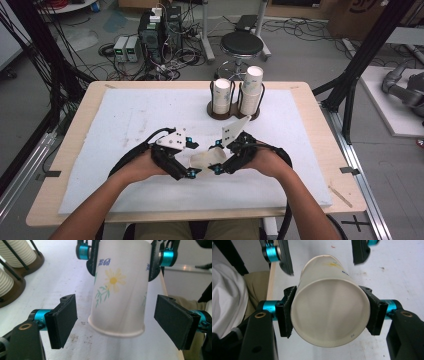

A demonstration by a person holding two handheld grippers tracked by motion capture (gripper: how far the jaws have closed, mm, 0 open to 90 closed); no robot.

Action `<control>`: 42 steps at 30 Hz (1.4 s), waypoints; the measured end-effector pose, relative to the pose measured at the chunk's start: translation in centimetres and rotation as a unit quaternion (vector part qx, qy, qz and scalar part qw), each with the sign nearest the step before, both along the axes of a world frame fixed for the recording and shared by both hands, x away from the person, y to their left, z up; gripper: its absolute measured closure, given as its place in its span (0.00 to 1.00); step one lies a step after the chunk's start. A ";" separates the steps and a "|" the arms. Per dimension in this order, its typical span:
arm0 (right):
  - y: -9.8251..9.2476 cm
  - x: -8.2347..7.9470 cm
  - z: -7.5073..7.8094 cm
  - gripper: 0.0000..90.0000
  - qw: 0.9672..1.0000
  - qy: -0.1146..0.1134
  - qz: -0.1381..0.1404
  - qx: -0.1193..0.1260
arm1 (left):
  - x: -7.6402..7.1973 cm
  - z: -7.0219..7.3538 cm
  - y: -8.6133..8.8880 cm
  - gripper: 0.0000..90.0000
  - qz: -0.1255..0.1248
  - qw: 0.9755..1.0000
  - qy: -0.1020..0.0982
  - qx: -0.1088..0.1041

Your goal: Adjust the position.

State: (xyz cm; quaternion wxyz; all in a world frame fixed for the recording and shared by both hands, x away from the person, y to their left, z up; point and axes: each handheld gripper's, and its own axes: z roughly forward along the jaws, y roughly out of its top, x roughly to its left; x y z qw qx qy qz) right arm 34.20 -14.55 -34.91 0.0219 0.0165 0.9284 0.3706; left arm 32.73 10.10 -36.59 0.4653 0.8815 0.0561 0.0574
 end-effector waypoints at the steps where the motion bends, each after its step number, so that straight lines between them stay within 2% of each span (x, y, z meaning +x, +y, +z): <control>1: -0.2 0.0 -0.1 0.42 1.000 0.000 -0.004 0.005 | -0.1 -0.1 0.2 0.21 0.005 1.000 0.003 -0.008; 2: -0.4 0.0 -0.2 0.42 1.000 0.001 -0.008 0.005 | -0.1 -0.1 0.2 0.21 0.005 1.000 0.003 -0.008; 3: -0.7 0.0 -0.3 0.42 1.000 0.001 -0.013 0.010 | -0.2 -0.3 0.7 0.21 0.013 0.999 0.009 -0.029; 4: -0.9 0.0 -0.5 0.42 1.000 0.002 -0.018 0.014 | -0.2 -0.3 0.7 0.21 0.013 0.999 0.009 -0.029; 5: -1.3 -0.1 -0.7 0.42 0.999 0.006 -0.024 0.020 | -0.3 -0.5 1.2 0.21 0.018 0.999 0.008 -0.045; 6: -1.5 -0.1 -0.8 0.42 0.999 0.005 -0.026 0.024 | -0.3 -0.5 1.2 0.21 0.018 0.999 0.008 -0.045; 8: -2.0 -0.1 -1.1 0.42 0.999 0.007 -0.034 0.037 | -0.5 -0.9 1.6 0.21 0.028 0.997 0.015 -0.077; 11: -3.0 -0.4 -1.5 0.42 0.997 0.013 -0.046 0.068 | -0.7 -1.2 2.1 0.20 0.036 0.994 0.021 -0.105; 12: -3.0 -0.4 -1.5 0.42 0.997 0.013 -0.046 0.068 | -0.7 -1.2 2.1 0.20 0.036 0.994 0.021 -0.105; 14: -3.9 -0.7 -1.8 0.42 0.993 0.014 -0.052 0.103 | -0.8 -1.6 2.3 0.20 0.039 0.991 0.025 -0.122; 17: -4.5 -1.0 -1.9 0.42 0.990 0.014 -0.055 0.129 | -0.9 -2.1 2.5 0.20 0.042 0.988 0.033 -0.144; 18: -4.5 -1.0 -1.9 0.42 0.990 0.014 -0.055 0.129 | -0.9 -2.1 2.5 0.20 0.042 0.988 0.033 -0.144; 19: -4.8 -1.2 -2.1 0.42 0.987 0.014 -0.056 0.147 | -1.0 -2.2 2.7 0.20 0.044 0.986 0.035 -0.159; 20: -4.9 -1.3 -2.1 0.42 0.986 0.013 -0.058 0.155 | -1.0 -2.3 2.7 0.20 0.045 0.984 0.036 -0.166; 21: -5.0 -1.4 -2.2 0.42 0.984 0.016 -0.060 0.165 | -1.0 -2.3 2.7 0.20 0.045 0.984 0.036 -0.166; 23: -5.1 -1.6 -2.3 0.42 0.983 0.013 -0.059 0.174 | -1.1 -2.5 2.8 0.20 0.047 0.983 0.032 -0.174; 27: -4.9 -1.8 -2.4 0.42 0.983 0.013 -0.054 0.175 | -1.3 -3.0 2.9 0.20 0.044 0.981 0.034 -0.187; 30: -4.8 -1.8 -2.4 0.42 0.983 0.010 -0.050 0.176 | -1.3 -3.1 2.9 0.20 0.044 0.981 0.035 -0.184; 31: -4.8 -1.8 -2.4 0.42 0.983 0.009 -0.050 0.177 | -1.3 -3.2 3.0 0.20 0.044 0.980 0.038 -0.190; 38: -4.9 -1.8 -2.4 0.42 0.980 0.013 -0.048 0.195 | -1.2 -3.5 3.0 0.20 0.042 0.979 0.043 -0.193; 42: -4.8 -1.8 -2.5 0.42 0.978 0.016 -0.046 0.201 | -1.2 -3.5 2.9 0.20 0.039 0.978 0.045 -0.201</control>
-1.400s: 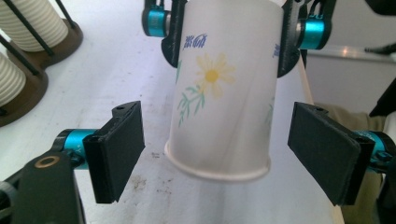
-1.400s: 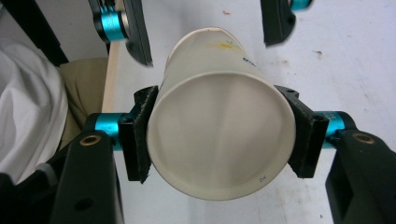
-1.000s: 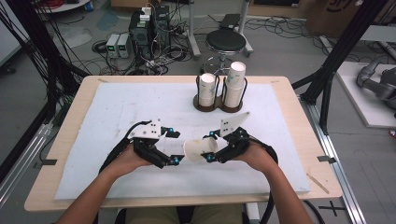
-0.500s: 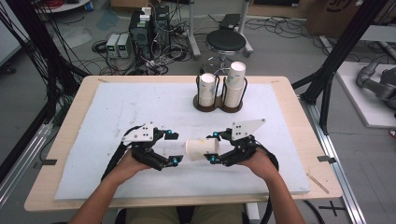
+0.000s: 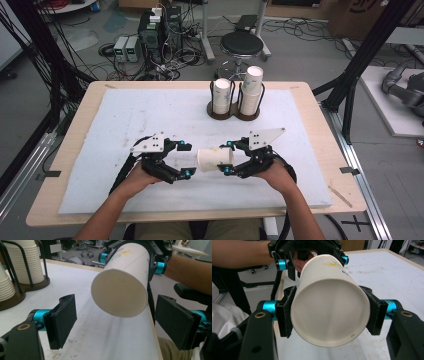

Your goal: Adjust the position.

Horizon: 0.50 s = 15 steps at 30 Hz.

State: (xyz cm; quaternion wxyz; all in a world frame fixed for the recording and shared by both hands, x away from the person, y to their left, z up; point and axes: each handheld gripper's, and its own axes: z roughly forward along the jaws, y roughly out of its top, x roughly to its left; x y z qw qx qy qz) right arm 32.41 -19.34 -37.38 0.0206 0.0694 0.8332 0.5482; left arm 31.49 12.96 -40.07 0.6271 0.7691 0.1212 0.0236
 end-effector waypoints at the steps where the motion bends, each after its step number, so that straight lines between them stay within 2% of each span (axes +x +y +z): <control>1: 0.1 0.0 0.0 0.42 1.000 -0.001 0.001 0.001 | -0.1 0.0 -0.1 0.20 -0.006 1.000 0.002 -0.005; 7: 0.4 0.0 -0.1 0.42 1.000 0.001 0.005 0.005 | -0.2 0.1 -0.5 0.19 -0.018 1.000 0.005 -0.016; 15: 0.8 0.0 -0.1 0.42 1.000 0.009 0.016 0.018 | -0.2 -0.1 -1.2 0.19 -0.024 1.000 0.005 -0.016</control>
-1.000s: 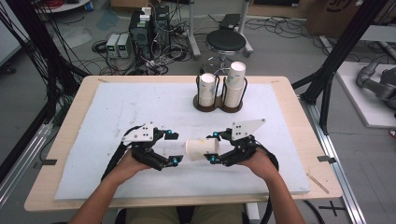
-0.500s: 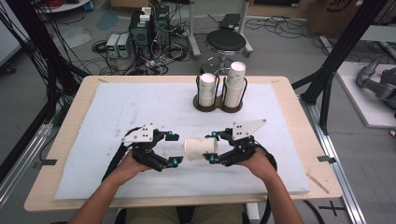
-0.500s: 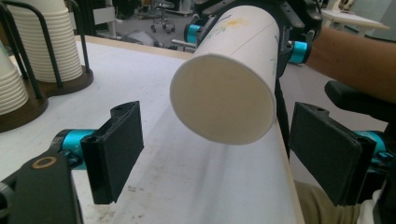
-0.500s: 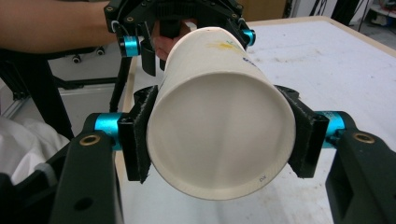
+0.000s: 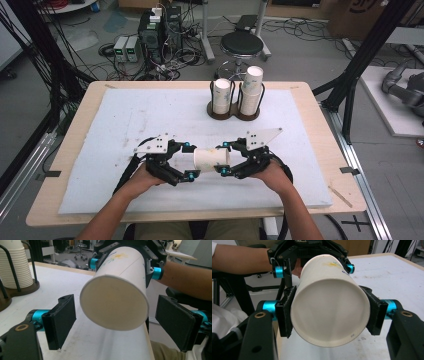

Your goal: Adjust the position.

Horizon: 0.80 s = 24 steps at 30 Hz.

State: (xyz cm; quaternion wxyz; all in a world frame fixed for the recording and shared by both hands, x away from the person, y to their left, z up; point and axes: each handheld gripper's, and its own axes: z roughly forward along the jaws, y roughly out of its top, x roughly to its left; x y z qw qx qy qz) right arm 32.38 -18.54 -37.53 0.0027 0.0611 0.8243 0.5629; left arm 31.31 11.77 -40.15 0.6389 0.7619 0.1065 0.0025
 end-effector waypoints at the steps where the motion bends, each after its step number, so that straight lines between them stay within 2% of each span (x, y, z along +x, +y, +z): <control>1: 0.1 0.0 0.0 0.42 1.000 -0.001 0.001 0.002 | 0.0 0.0 -0.1 0.19 -0.002 1.000 0.000 -0.001; 13: 0.4 0.0 -0.2 0.42 1.000 0.010 0.012 0.013 | -0.1 -0.2 -0.6 0.20 -0.010 1.000 -0.002 -0.006; 19: 0.5 0.0 -0.3 0.42 1.000 0.014 0.013 0.016 | 0.1 -0.3 -0.4 0.30 -0.008 1.000 -0.007 -0.006; 24: 0.5 0.2 -0.5 0.42 1.000 0.014 0.012 0.014 | 0.1 -0.4 -0.4 0.31 -0.007 1.000 -0.008 -0.003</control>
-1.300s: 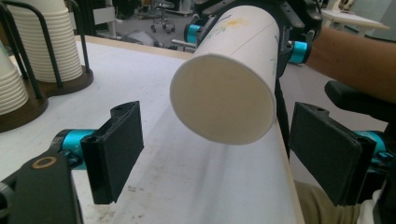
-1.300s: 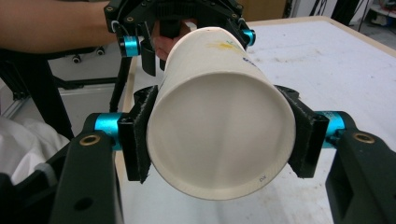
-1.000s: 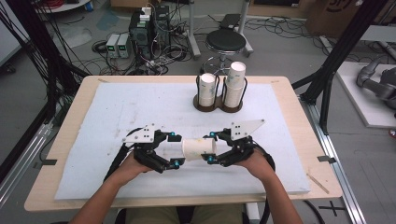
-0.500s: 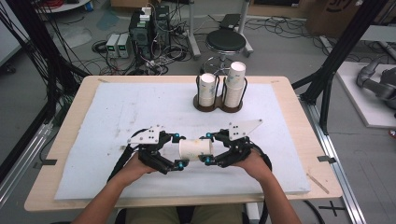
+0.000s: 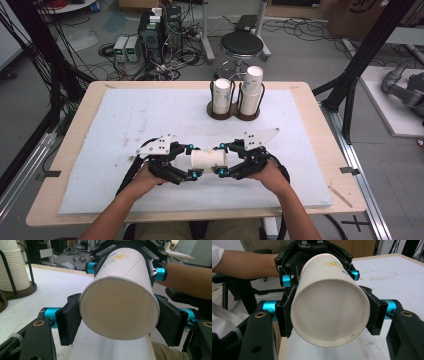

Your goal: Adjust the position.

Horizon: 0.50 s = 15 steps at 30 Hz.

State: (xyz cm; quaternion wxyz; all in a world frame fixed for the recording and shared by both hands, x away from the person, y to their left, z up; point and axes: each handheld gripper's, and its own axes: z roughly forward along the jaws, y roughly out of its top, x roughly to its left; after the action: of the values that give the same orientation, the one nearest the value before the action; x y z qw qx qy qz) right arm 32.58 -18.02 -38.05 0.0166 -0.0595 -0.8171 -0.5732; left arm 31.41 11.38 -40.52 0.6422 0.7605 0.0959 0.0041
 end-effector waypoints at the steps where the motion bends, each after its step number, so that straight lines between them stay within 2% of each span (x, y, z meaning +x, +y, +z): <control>1: 0.0 0.0 0.0 0.42 1.000 0.002 0.001 0.000 | 0.0 0.0 0.0 0.31 -0.001 1.000 0.000 -0.003; 13: 0.0 0.1 -0.1 0.41 1.000 0.010 0.001 -0.005 | -0.1 0.2 0.3 0.38 -0.002 1.000 -0.005 0.002; 15: 0.0 0.1 -0.1 0.41 1.000 0.019 -0.003 -0.009 | -0.1 0.3 0.2 0.38 0.002 1.000 -0.002 0.005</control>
State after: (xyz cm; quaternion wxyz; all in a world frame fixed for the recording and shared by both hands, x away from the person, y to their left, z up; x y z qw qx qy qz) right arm 32.70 -18.00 -38.16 0.0293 -0.0731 -0.8215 -0.5647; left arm 31.35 11.59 -40.25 0.6386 0.7635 0.0960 0.0071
